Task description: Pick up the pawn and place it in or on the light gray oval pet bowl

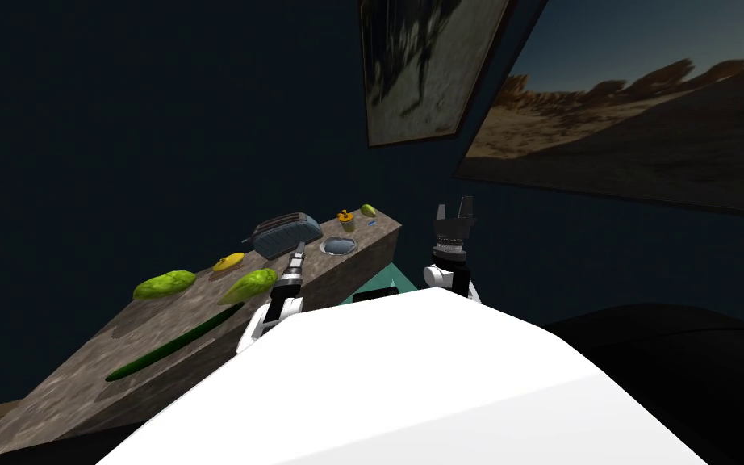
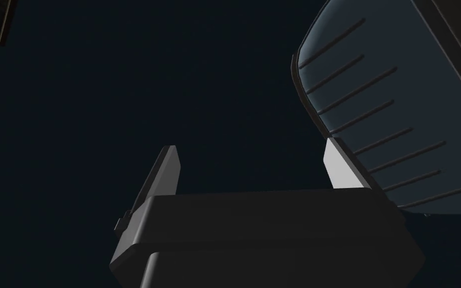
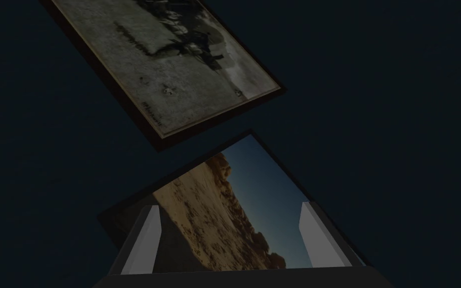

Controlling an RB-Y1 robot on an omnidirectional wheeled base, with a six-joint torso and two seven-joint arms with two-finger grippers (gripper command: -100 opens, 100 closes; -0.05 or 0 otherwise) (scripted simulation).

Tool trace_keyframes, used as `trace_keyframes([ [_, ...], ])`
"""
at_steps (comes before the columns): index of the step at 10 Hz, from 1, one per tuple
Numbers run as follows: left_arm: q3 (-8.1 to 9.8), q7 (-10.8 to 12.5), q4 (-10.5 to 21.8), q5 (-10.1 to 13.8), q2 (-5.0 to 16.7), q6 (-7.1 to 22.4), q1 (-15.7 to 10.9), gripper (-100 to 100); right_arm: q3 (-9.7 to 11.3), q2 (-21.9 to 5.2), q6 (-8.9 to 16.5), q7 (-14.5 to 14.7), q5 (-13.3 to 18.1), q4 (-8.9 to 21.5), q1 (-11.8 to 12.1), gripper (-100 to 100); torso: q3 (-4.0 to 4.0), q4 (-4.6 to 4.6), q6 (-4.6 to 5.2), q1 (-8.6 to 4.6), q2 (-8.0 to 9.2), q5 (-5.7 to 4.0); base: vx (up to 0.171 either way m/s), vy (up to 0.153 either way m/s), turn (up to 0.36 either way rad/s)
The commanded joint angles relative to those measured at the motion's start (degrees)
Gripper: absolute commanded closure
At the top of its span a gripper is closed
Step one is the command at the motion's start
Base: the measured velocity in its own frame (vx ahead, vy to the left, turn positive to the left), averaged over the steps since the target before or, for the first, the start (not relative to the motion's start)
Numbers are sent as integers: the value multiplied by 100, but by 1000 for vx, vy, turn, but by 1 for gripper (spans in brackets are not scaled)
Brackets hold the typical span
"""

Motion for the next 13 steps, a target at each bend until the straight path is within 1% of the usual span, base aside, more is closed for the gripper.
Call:
trace_keyframes([
  [1,118,-71,218,-68,150,228,60,-100,0,0,0,0,0,0,0,0,0,0,0,0,0,0,19,-42,-114],
  [6,482,-258,977,-242,603,955,20,-100,0,0,0,0,0,0,0,0,-3,-1,-2,1,-5,0,30,-34,-124],
  [7,482,-258,977,-242,603,955,20,-100,0,0,0,0,0,0,0,0,-4,-1,-1,3,-6,0,24,-18,-29],
  [11,741,-379,1545,-346,889,1442,-2,-100,0,0,0,0,0,0,0,0,-3,-1,-1,3,-4,0,26,-22,-97],
  [12,741,-379,1545,-346,889,1442,-2,-100,-1,0,0,0,0,0,1,0,-2,-1,-2,4,-3,0,15,-10,-24],
  [13,799,-404,1673,-366,948,1545,-6,-100,-1,0,0,0,0,0,1,0,-1,0,-3,7,-1,1,12,-11,-49],
])
